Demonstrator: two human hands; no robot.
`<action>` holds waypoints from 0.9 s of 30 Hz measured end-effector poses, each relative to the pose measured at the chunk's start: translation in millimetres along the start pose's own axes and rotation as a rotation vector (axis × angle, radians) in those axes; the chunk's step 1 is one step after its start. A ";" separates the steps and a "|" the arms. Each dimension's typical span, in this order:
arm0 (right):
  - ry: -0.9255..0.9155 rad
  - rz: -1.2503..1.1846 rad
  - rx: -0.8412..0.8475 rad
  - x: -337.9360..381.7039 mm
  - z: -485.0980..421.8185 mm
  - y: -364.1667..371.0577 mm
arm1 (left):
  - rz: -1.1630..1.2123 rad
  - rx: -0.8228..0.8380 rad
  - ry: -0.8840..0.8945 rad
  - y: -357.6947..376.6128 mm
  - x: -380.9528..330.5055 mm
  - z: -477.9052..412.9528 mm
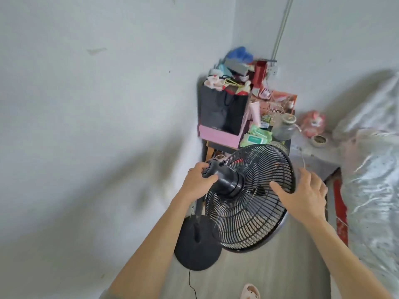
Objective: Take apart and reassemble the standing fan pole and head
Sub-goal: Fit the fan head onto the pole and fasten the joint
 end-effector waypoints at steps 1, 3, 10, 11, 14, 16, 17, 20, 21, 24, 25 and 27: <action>0.079 -0.054 0.067 -16.0 -6.3 3.0 | 0.025 -0.004 -0.019 7.3 -5.4 -7.9; 0.172 -0.211 0.202 -35.3 -14.1 17.5 | 0.069 -0.027 -0.069 14.9 -8.7 -21.0; 0.237 -0.597 0.365 -30.3 -40.7 42.9 | 0.049 -0.141 -0.220 25.0 -8.3 -61.7; 0.225 -0.606 0.387 -29.0 -47.5 46.1 | 0.039 -0.150 -0.234 29.7 -7.3 -67.6; 0.205 -0.606 0.393 -23.4 -50.1 50.5 | 0.109 -0.223 -0.264 32.3 3.0 -65.0; 0.194 -0.570 0.385 -21.9 -53.9 47.1 | 0.158 -0.291 -0.284 27.4 5.3 -65.7; 0.184 -0.551 0.388 -21.3 -54.3 45.7 | 0.158 -0.294 -0.296 25.3 6.6 -65.8; 0.168 -0.528 0.411 -20.3 -57.4 46.0 | 0.179 -0.285 -0.361 18.6 18.4 -71.3; 0.158 -0.512 0.420 -20.0 -57.3 46.2 | 0.204 -0.290 -0.376 16.5 23.2 -72.7; 0.147 -0.477 0.430 -18.6 -56.7 48.4 | 0.242 -0.288 -0.373 13.0 26.6 -78.6; 0.150 -0.472 0.424 -18.3 -57.6 48.6 | 0.244 -0.293 -0.372 12.3 27.0 -80.5; 0.156 -0.464 0.406 -15.1 -62.2 49.2 | 0.234 -0.310 -0.376 11.1 26.4 -86.2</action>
Point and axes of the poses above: each hand's wrist, its own z-axis away from the middle knuckle, its own y-axis out of the palm, x = y × z, the point moved 9 cm from there along -z, towards the middle knuckle
